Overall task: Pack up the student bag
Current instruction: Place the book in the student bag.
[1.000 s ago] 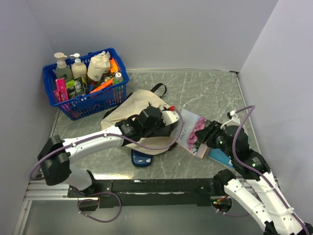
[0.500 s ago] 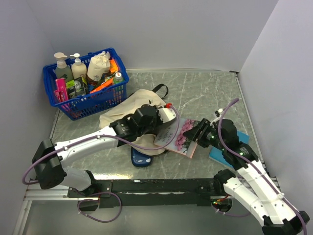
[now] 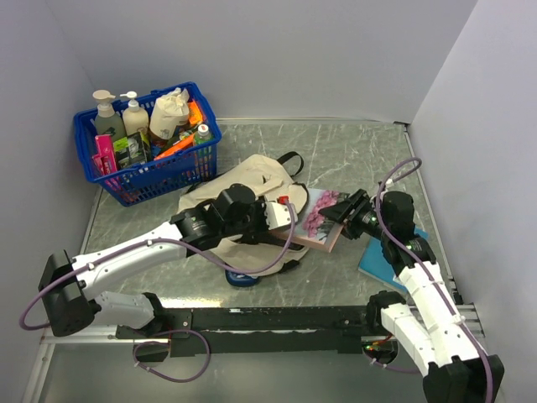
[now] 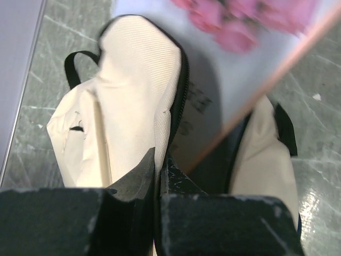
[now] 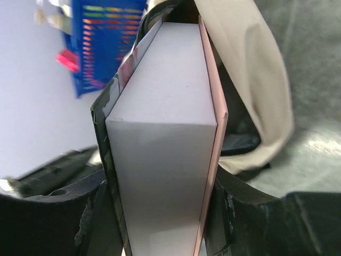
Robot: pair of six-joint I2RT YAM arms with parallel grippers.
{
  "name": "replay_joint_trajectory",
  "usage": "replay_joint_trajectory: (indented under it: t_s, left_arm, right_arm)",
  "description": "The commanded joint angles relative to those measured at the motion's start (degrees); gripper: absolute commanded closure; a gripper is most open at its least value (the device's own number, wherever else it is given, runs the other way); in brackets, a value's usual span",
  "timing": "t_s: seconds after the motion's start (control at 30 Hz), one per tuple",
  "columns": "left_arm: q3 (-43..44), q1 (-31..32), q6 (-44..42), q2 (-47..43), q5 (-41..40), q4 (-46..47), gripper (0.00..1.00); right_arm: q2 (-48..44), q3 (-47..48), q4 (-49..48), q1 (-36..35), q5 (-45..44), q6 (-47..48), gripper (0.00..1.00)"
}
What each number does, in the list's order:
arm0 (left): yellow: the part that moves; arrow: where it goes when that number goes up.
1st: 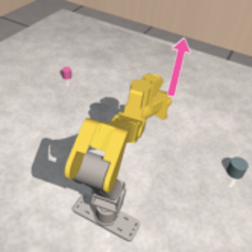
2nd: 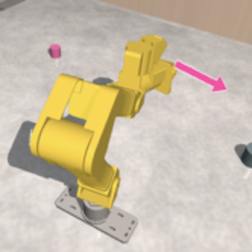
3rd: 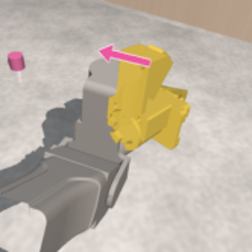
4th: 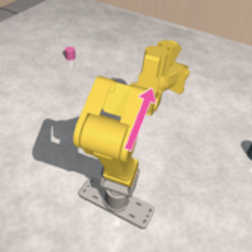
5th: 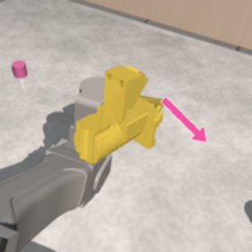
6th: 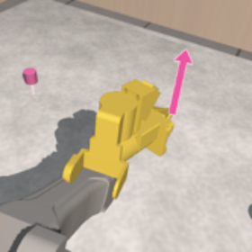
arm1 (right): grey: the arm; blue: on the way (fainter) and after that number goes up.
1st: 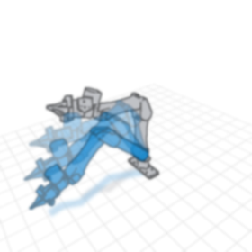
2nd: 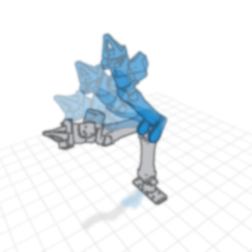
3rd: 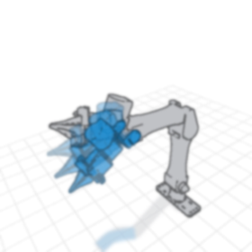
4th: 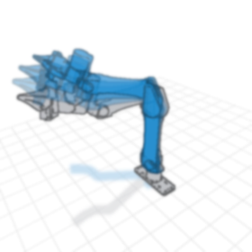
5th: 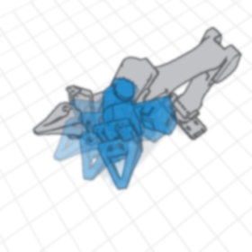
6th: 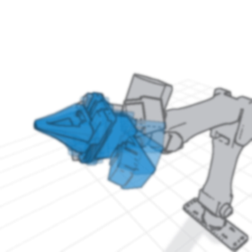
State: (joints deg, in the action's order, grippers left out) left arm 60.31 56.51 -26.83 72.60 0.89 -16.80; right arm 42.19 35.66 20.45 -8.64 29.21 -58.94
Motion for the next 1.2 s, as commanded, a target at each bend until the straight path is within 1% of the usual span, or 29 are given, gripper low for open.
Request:
replay_joint_trajectory:
  t_s: [0.0,0.03,0.07,0.13,0.2,0.27,0.3,0.33,0.37,0.4,0.43,0.47,0.5,0.53,0.63,0.73,0.83,0.87,0.9,0.97,1.03,1.07,1.1,1.17]
  left_arm:
    - [-1.4,-0.2,-0.6,-3.7,6.4,2.1,0.99]
    - [-1.7,-0.4,-0.5,-3.9,6.2,2.6,0.99]
    - [-2.2,-0.6,-0.2,-4.0,6.1,2.9,0.99]
    - [-2.5,-0.9,1.0,-4.1,5.7,3.9,0.99]
    - [-2.3,-1.1,2.0,-4.0,5.3,4.7,0.99]
    - [-1.6,-1.3,4.3,-3.3,4.7,6.2,0.99]
    - [-1.2,-1.8,5.4,-3.0,4.6,6.5,0.99]
    - [0.1,-2.1,7.5,-2.3,5.2,6.8,0.99]
    - [0.9,-2.5,8.6,-2.0,5.5,7.1,0.99]
    - [1.7,-3.2,9.6,-1.7,5.9,7.1,0.99]
    - [3.0,-3.5,11.1,-1.3,7.1,7.1,0.99]
    - [3.7,-3.8,11.4,-1.1,7.8,6.7,0.99]
    - [4.3,-4.1,11.4,-0.9,8.9,6.4,0.99]
    - [5.0,-4.2,10.8,-0.8,9.4,6.2,0.99]
    - [5.6,-4.3,9.4,-0.5,11.1,5.4,0.99]
    - [5.7,-4.4,9.2,-0.5,11.3,5.4,0.99]
    - [5.3,-4.5,8.9,-0.6,11.7,5.5,0.99]
    - [5.3,-4.5,8.8,-0.6,11.6,5.5,0.99]
    - [5.1,-4.5,8.7,-0.7,11.3,5.5,0.99]
    - [4.2,-4.6,8.1,-1.2,10.8,5.5,0.99]
    - [2.5,-4.7,7.7,-1.9,9.9,6.2,0.99]
    - [1.9,-4.8,7.6,-2.1,9.6,6.5,0.99]
    - [1.3,-5.1,7.7,-2.5,9.2,6.9,0.99]
    - [-0.5,-5.4,7.8,-3.3,8.6,7.7,0.99]
  right_arm:
    - [0.1,-2.8,-17.6,2.6,4.4,-9.0,1.0]
    - [0.0,-4.2,-20.2,2.5,4.7,-11.0,1.0]
    - [0.3,-5.5,-25.6,2.5,4.3,-12.7,1.0]
    - [1.7,-7.2,-28.4,1.1,3.4,-15.5,1.0]
    - [2.6,-6.2,-28.3,-1.2,-1.1,-14.8,1.0]
    - [4.4,-4.8,-27.5,-6.3,-5.4,-13.5,1.0]
    - [5.3,-3.1,-27.0,-8.0,-9.3,-13.0,1.0]
    - [7.7,-1.9,-26.3,-9.7,-11.2,-12.5,1.0]
    - [8.9,-1.0,-26.2,-13.0,-12.8,-12.3,1.0]
    - [10.0,0.1,-26.6,-14.7,-17.0,-11.6,1.0]
    - [12.6,0.6,-26.5,-16.4,-18.8,-11.6,1.0]
    - [14.2,1.1,-27.2,-19.1,-20.6,-10.9,1.0]
    - [16.1,2.3,-28.3,-20.2,-21.5,-10.6,1.0]
    - [19.9,3.1,-29.1,-21.1,-22.0,-10.6,1.0]
    - [26.6,5.6,-33.9,-23.9,-20.6,-10.4,1.0]
    - [31.5,7.8,-37.3,-26.5,-18.8,-9.9,1.0]
    - [36.0,7.8,-41.9,-27.1,-15.7,-11.3,1.0]
    - [36.5,7.6,-43.0,-27.1,-13.5,-12.2,1.0]
    - [36.3,7.4,-42.2,-27.0,-13.9,-12.0,1.0]
    - [32.6,5.7,-40.3,-26.7,-15.8,-11.0,1.0]
    - [27.8,4.6,-39.4,-24.8,-14.5,-10.3,1.0]
    - [25.9,4.9,-36.9,-24.3,-14.4,-8.8,1.0]
    - [21.9,5.2,-30.4,-24.0,-15.8,-7.8,1.0]
    - [17.9,5.6,-24.8,-23.3,-17.2,-5.2,1.0]
